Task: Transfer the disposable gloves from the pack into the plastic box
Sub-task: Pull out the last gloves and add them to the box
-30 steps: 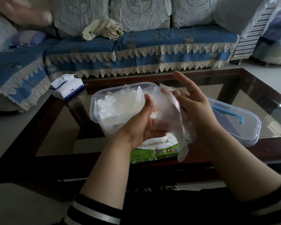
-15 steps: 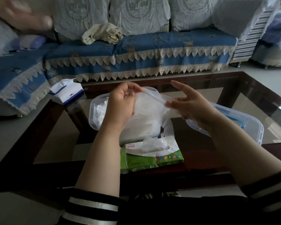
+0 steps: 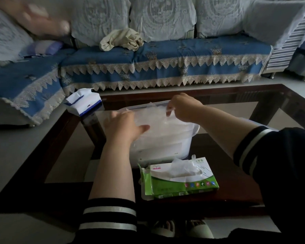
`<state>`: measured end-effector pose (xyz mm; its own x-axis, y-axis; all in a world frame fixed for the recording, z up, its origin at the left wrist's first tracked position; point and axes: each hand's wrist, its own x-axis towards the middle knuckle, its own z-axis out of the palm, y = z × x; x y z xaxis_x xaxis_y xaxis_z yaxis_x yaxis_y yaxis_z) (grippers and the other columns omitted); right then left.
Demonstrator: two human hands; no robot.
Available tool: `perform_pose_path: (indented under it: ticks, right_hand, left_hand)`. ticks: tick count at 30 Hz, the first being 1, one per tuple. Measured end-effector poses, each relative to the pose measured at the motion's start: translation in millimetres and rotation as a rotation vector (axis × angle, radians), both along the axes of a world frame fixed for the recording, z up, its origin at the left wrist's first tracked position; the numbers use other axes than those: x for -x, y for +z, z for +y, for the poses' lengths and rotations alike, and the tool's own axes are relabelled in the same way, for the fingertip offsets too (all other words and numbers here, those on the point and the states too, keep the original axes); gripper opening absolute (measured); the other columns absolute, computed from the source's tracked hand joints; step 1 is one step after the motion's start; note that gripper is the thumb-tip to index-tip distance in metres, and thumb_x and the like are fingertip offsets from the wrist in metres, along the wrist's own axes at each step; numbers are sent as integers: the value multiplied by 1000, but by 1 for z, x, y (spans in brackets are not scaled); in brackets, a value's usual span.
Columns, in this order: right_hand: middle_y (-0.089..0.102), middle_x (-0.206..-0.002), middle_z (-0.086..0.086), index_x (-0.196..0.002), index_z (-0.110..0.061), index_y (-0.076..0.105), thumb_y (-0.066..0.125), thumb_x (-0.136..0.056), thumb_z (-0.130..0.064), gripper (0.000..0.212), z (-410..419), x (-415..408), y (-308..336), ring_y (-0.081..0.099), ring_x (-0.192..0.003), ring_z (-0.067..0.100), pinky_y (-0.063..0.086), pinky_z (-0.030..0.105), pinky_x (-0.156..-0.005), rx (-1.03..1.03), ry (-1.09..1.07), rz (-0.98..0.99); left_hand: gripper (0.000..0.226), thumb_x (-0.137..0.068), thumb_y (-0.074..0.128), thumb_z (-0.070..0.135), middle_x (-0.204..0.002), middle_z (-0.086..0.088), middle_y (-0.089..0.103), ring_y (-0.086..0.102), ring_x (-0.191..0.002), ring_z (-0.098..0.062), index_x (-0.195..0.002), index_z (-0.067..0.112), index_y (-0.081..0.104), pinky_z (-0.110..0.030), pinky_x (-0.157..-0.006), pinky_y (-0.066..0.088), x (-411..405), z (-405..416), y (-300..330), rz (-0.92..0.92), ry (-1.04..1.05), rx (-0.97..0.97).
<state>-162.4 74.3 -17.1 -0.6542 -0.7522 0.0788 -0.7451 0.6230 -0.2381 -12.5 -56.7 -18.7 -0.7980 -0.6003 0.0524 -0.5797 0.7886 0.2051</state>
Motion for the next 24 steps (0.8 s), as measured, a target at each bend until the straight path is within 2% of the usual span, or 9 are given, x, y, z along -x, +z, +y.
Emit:
perform_pose_path:
  ticks: [2, 4, 7, 10, 13, 16, 18, 21, 24]
  right_hand:
    - [51, -132, -1, -108, -28, 67, 47, -84, 8, 48, 3, 0, 0, 38, -126, 21, 35, 40, -106, 6, -21, 8]
    - [43, -140, 3, -121, -27, 60, 46, -82, 9, 55, 7, -1, 4, 32, -133, 25, 29, 43, -111, 34, -92, 23]
    - [43, -136, 7, -130, -23, 51, 46, -86, 5, 52, 13, -7, 17, 39, -126, 26, 36, 39, -104, 274, -257, 135]
    - [54, -120, 1, -121, -18, 59, 54, -90, -6, 34, 6, -27, 28, 54, -104, 16, 47, 27, -90, 535, -98, 112]
    - [59, -111, -3, -122, -16, 59, 65, -89, -24, 34, -9, -48, 20, 57, -98, 12, 47, 25, -89, 210, 185, -140]
    - [51, -134, 4, -138, -18, 43, 67, -87, -31, 58, -20, -47, -4, 50, -116, 19, 38, 28, -99, -204, 185, -233]
    - [46, -140, 7, -142, -17, 39, 65, -89, -28, 59, -24, -41, -15, 46, -124, 23, 35, 29, -101, -288, 151, -272]
    - [43, -144, 8, -142, -16, 40, 61, -92, -20, 55, -32, -35, -22, 42, -128, 24, 32, 30, -104, -326, 148, -312]
    - [45, -141, 8, -141, -15, 42, 61, -92, -19, 53, -32, -36, -23, 44, -126, 23, 32, 28, -103, -317, 165, -311]
  left_hand:
    - [77, -83, 67, 55, -146, -6, 42, 26, -136, -30, -147, 23, 39, -48, -111, 24, 2, -4, -3, -62, -8, 0]
    - [80, -81, 69, 54, -149, -5, 39, 22, -139, -30, -147, 24, 37, -49, -114, 17, 4, -6, -6, -108, -17, -1]
    - [79, -81, 68, 55, -151, -4, 36, 18, -141, -31, -146, 22, 39, -50, -115, 15, 9, -4, -8, -153, -27, 8]
    - [80, -81, 65, 60, -153, -2, 33, 16, -142, -33, -145, 21, 39, -50, -114, 15, 12, -5, -10, -196, -27, 27]
    - [79, -79, 65, 61, -153, 0, 34, 19, -139, -34, -145, 25, 40, -51, -111, 17, 15, -7, -16, -168, -36, 29]
    - [75, -79, 68, 54, -151, -3, 32, 21, -136, -33, -144, 25, 42, -48, -109, 23, 13, -4, -18, -122, -20, 11]
    - [67, -82, 71, 46, -157, -3, 18, 16, -140, -33, -141, 28, 45, -47, -111, 23, 8, -5, -14, -111, -4, 22]
    - [49, -86, 72, 29, -163, 1, -14, -10, -148, -35, -132, 37, 55, -54, -117, 8, 2, -12, -10, -125, 42, -4]
    - [48, -87, 70, 31, -159, 3, -26, -22, -146, -35, -132, 39, 56, -56, -118, 3, 1, -15, -10, -215, 64, -27]
